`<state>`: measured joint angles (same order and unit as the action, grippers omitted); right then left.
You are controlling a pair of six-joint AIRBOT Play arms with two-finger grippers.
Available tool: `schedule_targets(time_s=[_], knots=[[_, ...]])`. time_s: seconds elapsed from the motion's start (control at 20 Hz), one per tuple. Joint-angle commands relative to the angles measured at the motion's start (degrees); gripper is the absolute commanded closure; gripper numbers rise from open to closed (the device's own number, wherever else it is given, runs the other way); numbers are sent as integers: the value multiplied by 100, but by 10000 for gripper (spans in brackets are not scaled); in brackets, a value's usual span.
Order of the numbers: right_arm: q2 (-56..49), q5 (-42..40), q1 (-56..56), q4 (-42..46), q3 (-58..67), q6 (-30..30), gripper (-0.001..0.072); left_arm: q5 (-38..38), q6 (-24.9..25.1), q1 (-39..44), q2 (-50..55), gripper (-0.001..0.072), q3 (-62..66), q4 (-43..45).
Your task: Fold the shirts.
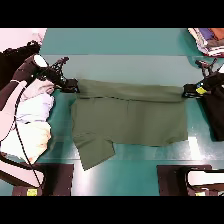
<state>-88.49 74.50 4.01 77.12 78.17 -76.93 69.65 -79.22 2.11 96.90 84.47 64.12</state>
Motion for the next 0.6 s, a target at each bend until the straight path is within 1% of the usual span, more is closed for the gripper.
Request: schedule_targets(time_s=[0.0,0.1,0.2,0.35,0.5,0.55], knots=[[214,103,101,-267,-181,-2,322,431,-179,-13,-74,217,-48,44],[527,236,221,-238,-129,0,323,811,-179,-87,-387,217,-175,181],[962,452,452,-254,-127,2,322,833,-184,-85,-984,217,-776,380],[1513,654,756,-260,-127,2,322,754,-348,-59,-2140,218,-2337,170],[1797,658,892,-264,-127,2,322,693,-402,133,-3156,218,-3917,-164],[1818,669,894,-262,-127,2,322,656,-494,251,-3432,218,-4380,-243]])
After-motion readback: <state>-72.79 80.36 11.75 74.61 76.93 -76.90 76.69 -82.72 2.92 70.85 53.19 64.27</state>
